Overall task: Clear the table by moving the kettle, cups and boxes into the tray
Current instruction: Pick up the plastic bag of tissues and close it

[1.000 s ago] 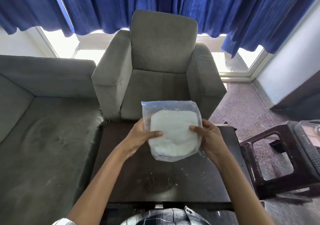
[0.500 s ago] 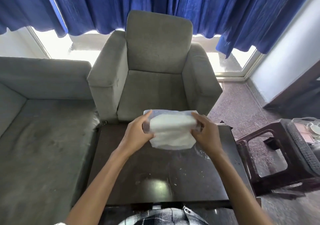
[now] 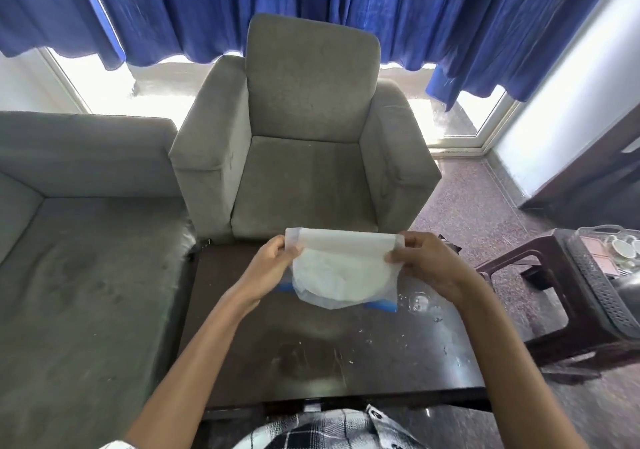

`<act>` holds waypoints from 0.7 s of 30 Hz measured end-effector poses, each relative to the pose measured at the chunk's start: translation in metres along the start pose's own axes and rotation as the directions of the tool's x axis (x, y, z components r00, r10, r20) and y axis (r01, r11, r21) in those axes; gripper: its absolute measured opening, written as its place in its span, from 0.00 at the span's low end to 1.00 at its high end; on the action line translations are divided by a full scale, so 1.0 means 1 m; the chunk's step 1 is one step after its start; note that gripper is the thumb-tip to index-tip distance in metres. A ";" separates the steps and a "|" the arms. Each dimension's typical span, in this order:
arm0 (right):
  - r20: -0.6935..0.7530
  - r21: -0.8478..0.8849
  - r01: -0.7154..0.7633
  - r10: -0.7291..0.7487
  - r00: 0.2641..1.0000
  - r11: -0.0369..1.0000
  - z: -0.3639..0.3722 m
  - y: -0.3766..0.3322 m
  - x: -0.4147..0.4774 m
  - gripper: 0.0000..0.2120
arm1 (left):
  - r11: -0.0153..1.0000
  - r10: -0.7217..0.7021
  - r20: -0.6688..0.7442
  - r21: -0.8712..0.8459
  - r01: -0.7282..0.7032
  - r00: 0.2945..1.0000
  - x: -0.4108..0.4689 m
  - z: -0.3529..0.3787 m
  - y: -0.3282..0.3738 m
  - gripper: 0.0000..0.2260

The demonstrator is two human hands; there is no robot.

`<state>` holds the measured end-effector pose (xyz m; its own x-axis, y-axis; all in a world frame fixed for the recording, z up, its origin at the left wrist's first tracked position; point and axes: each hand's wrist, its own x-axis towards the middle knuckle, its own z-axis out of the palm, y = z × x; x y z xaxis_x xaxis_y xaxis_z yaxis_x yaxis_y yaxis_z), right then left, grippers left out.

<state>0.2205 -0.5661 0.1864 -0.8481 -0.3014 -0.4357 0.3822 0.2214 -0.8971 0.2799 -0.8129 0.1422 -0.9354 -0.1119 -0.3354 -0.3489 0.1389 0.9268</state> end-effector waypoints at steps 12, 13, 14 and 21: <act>0.096 0.867 -0.094 0.021 0.995 0.490 0.022 0.046 -0.006 0.22 | 0.946 -0.035 -0.131 -0.325 -0.009 0.991 -0.009 0.025 0.001 0.07; 0.095 0.907 -0.067 -0.049 0.994 0.417 0.024 0.051 -0.010 0.27 | 0.930 -0.037 -0.134 -0.367 -0.015 0.990 -0.011 0.029 0.002 0.07; 0.098 0.935 -0.054 -0.111 0.989 0.350 0.028 0.055 -0.015 0.33 | 0.916 -0.041 -0.142 -0.401 -0.019 0.989 -0.013 0.034 0.003 0.07; -0.058 0.981 0.097 -0.223 0.973 0.167 0.050 0.063 -0.032 0.36 | 0.827 -0.107 -0.054 -0.559 0.058 0.993 -0.026 0.070 -0.001 0.13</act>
<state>0.2899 -0.5885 0.1401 -0.9319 -0.2889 -0.2193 0.3417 -0.9021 -0.2636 0.3003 -0.7413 0.1378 -0.8885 -0.1789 -0.4226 -0.3111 -0.4421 0.8413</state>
